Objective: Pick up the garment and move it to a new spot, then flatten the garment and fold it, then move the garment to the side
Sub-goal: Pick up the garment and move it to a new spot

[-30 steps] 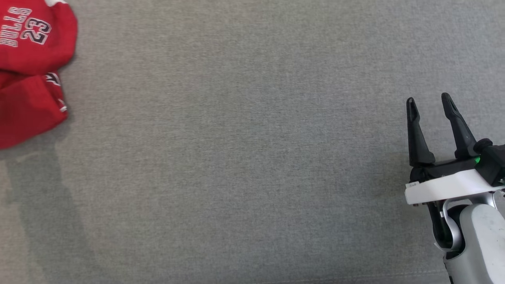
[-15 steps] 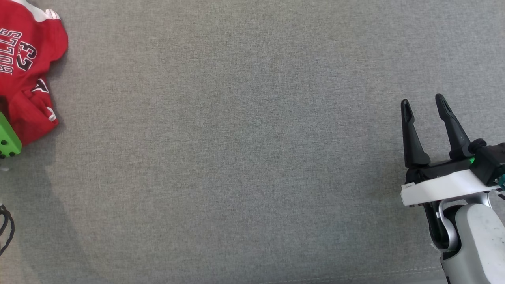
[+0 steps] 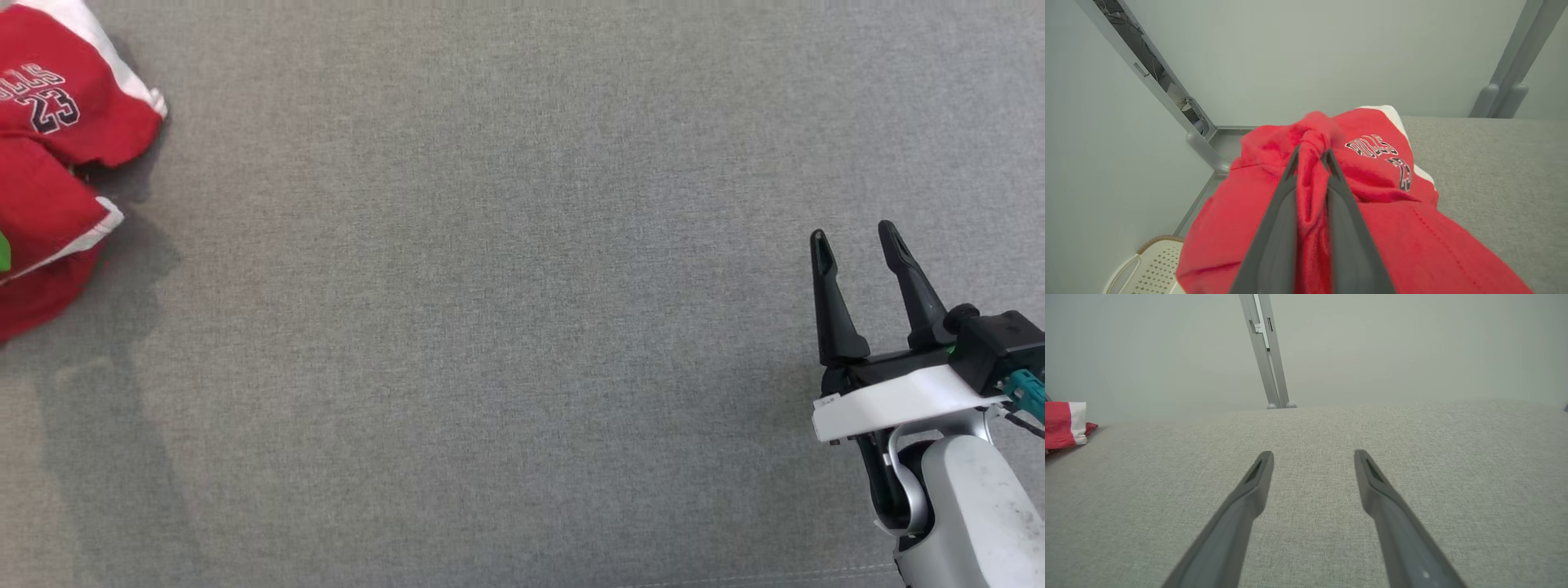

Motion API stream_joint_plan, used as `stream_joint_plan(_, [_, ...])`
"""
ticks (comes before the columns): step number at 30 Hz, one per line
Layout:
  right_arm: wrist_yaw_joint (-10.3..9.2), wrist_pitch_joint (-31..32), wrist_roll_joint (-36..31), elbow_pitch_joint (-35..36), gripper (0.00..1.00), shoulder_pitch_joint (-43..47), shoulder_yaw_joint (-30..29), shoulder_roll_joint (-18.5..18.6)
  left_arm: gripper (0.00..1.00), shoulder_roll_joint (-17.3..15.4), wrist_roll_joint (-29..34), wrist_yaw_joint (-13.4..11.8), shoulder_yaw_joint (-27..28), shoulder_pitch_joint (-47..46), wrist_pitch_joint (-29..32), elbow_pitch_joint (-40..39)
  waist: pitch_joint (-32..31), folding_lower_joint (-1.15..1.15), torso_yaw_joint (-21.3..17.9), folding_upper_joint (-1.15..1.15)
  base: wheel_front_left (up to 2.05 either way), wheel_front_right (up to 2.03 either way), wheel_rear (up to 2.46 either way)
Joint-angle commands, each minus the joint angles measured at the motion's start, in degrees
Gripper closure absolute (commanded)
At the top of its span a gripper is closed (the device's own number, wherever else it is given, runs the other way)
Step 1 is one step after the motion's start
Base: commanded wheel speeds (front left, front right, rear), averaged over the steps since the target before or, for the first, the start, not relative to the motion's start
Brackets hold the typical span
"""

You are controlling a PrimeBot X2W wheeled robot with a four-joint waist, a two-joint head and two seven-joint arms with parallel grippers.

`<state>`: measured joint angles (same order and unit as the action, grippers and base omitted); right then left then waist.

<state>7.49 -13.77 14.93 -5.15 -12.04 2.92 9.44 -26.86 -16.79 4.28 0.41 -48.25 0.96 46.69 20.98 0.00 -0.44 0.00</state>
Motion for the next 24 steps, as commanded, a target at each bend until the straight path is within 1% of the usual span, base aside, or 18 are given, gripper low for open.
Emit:
stream_joint_plan(1, [0.0,-0.4,0.4,-0.5,0.0,0.6,0.1,-0.3,1.0,-0.7,0.8,-0.3,-0.2,-1.6,-1.1,-1.2,-2.3,0.0,0.3,0.0,0.0,0.0,0.0])
stream_joint_plan(6, [0.0,-0.8,0.8,-2.1,0.0,1.4,0.3,-1.2,1.0,-0.6,1.7,-0.1,-1.9,-4.0,-2.9,-6.8,-5.1,0.0,0.0,0.0,0.0,0.0,0.0])
stream_joint_plan(13, [0.0,-1.3,1.5,-4.2,0.0,2.2,0.3,-2.6,1.0,1.2,2.7,0.5,-5.2,-7.1,-0.1,-18.3,-8.1,0.0,-2.3,0.0,0.0,0.0,0.0])
stream_joint_plan(19, [0.0,-1.4,2.0,-5.6,0.0,2.2,0.4,-3.8,1.0,3.7,2.4,1.0,-8.7,-9.8,4.4,-29.5,-9.5,0.0,-6.1,0.0,0.0,0.0,0.0])
stream_joint_plan(24, [0.0,-1.4,2.5,-5.8,0.0,1.9,0.4,-4.7,1.0,7.6,1.1,1.3,-12.0,-12.6,7.4,-35.1,-9.8,0.0,-10.2,0.0,0.0,0.0,0.0])
